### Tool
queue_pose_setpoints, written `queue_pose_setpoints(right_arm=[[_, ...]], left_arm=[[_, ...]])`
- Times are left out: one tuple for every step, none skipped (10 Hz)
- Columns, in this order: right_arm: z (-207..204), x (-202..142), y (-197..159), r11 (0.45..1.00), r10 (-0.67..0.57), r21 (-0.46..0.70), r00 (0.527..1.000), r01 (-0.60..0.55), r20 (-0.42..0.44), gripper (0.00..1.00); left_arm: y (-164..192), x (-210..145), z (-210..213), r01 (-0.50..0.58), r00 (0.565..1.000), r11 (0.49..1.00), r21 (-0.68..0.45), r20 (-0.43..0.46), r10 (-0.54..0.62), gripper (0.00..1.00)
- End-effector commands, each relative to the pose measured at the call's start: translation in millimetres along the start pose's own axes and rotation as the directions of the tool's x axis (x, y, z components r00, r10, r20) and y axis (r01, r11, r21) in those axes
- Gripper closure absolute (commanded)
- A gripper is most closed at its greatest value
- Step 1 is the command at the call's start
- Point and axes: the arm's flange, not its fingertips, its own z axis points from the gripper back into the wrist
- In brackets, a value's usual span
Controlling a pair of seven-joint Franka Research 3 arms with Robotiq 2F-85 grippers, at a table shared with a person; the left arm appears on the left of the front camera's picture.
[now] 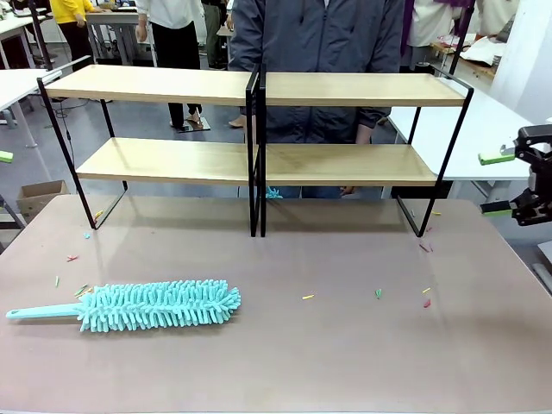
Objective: Clean the shelves.
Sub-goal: Place the Duster on the table.
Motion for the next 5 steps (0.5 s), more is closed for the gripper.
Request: queue_pose_setpoints(right_arm=[[2.1,-0.8,4.1,1.000,0.013,0.015,1.000,-0.013,0.007,0.00],[2.1,-0.8,4.1,1.000,0.013,0.015,1.000,-0.013,0.007,0.00],[2.1,-0.8,4.1,1.000,0.013,0.015,1.000,-0.013,0.007,0.00],[2.1,-0.8,4.1,1.000,0.013,0.015,1.000,-0.013,0.007,0.00],[2.1,-0.8,4.1,1.000,0.013,0.015,1.000,-0.013,0.007,0.00]], left_arm=[[0.9,-9.3,-2.0,0.043,0.999,0.998,0.038,0.013,-0.043,0.00],[0.9,-9.3,-2.0,0.043,0.999,0.998,0.038,0.013,-0.043,0.00],[0.9,-9.3,-2.0,0.043,0.999,0.998,0.038,0.013,-0.043,0.00],[0.9,-9.3,-2.0,0.043,0.999,0.998,0.038,0.013,-0.043,0.00],[0.9,-9.3,-2.0,0.043,0.999,0.998,0.038,0.013,-0.043,0.00]])
